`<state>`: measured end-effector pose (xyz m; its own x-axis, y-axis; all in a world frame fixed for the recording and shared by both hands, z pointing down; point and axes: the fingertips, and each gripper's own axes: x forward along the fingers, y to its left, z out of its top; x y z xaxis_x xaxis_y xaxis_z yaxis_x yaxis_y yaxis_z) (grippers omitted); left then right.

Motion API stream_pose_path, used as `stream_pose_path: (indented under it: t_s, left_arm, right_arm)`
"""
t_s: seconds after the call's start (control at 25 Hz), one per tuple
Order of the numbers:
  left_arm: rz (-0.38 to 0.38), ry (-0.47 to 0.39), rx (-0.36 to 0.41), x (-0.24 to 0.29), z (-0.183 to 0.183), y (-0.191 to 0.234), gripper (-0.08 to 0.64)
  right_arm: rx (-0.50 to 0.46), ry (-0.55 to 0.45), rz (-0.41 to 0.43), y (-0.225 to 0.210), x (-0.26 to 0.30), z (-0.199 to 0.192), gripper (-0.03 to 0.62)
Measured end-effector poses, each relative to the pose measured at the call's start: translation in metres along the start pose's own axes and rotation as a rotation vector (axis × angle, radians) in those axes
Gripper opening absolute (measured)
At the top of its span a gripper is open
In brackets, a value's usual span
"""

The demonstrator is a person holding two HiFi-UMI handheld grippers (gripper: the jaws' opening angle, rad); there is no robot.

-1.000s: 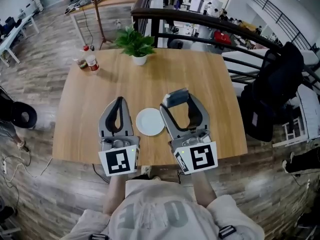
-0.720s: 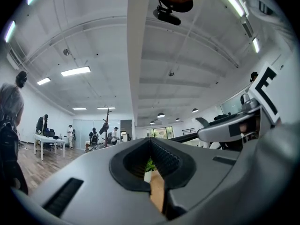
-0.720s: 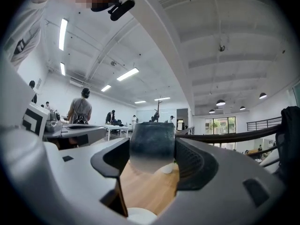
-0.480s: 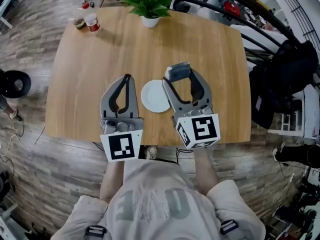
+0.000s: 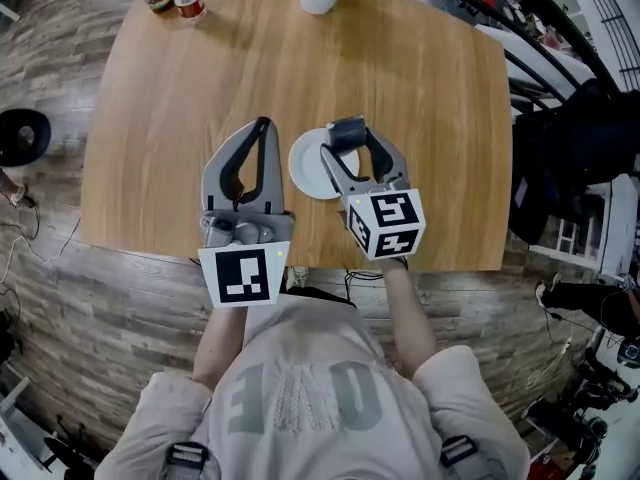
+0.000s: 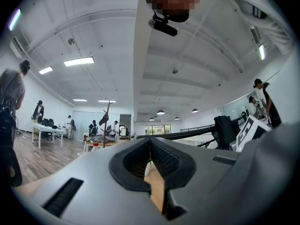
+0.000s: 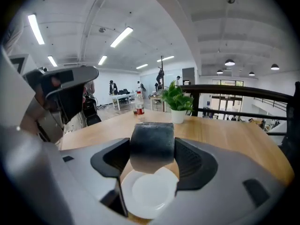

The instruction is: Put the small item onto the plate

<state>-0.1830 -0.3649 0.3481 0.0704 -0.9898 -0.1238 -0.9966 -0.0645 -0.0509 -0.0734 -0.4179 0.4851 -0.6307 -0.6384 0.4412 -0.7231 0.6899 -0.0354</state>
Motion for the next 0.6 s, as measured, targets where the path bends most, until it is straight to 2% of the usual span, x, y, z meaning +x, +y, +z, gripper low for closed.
stream_pose_path:
  t_s: [0.24,0.6]
  left_arm:
    - [0.002,0.010,0.000,0.002,-0.006,0.007,0.009]
    - [-0.020,0.033,0.006,0.003,-0.013,0.009,0.009]
  right_arm:
    - [-0.011,0.204,0.016,0.001,0.028,-0.058,0.309]
    - [-0.022,0.377,0.022,0.006,0.042,-0.118,0.308]
